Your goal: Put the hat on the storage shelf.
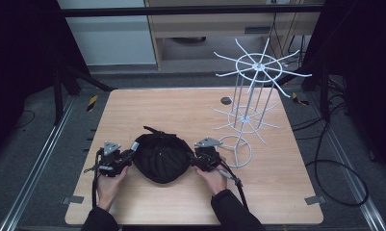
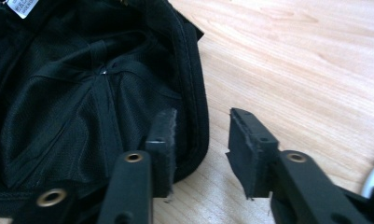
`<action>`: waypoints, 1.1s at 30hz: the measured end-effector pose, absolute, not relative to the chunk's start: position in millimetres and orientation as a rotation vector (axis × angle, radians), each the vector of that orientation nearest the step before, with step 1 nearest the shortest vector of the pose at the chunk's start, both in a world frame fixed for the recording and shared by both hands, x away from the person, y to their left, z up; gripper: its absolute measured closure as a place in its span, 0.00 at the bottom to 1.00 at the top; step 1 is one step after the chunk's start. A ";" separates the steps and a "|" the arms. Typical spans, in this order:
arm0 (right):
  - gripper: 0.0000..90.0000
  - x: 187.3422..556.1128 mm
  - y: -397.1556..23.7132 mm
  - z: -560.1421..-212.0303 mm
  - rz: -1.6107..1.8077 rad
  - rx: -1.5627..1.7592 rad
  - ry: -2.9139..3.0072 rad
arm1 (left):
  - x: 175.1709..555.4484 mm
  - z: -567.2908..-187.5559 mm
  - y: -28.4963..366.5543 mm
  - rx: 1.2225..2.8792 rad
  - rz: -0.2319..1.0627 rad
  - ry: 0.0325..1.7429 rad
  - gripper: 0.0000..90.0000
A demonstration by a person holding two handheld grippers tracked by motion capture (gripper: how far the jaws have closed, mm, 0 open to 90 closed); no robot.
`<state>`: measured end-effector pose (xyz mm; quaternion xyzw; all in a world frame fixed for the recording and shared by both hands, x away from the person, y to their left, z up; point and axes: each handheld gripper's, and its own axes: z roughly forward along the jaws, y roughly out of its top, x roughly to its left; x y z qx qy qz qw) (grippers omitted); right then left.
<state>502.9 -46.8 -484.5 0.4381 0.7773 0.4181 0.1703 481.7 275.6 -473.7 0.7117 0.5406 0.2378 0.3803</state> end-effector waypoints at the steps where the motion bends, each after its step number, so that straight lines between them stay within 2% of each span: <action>1: 0.77 503.4 -46.6 -484.9 1.188 1.246 2.214 | 482.6 -474.1 275.7 1.817 0.606 1.383 0.79; 4: 0.88 504.3 -44.3 -485.1 1.189 1.264 2.234 | 484.8 -475.8 275.2 1.830 0.606 1.391 0.81; 8: 0.93 504.3 -43.7 -479.7 1.199 1.257 2.231 | 486.8 -476.4 274.7 1.821 0.574 1.399 0.85; 15: 0.94 494.7 -42.7 -446.3 1.367 1.104 2.143 | 486.5 -476.2 266.3 1.836 0.551 1.373 0.89; 23: 0.94 482.7 -30.1 -421.2 1.510 0.914 2.151 | 488.6 -478.0 253.8 1.844 0.555 1.357 0.90; 33: 0.95 471.0 -18.4 -428.0 1.574 0.763 2.237 | 495.4 -482.9 247.6 1.837 0.556 1.360 0.90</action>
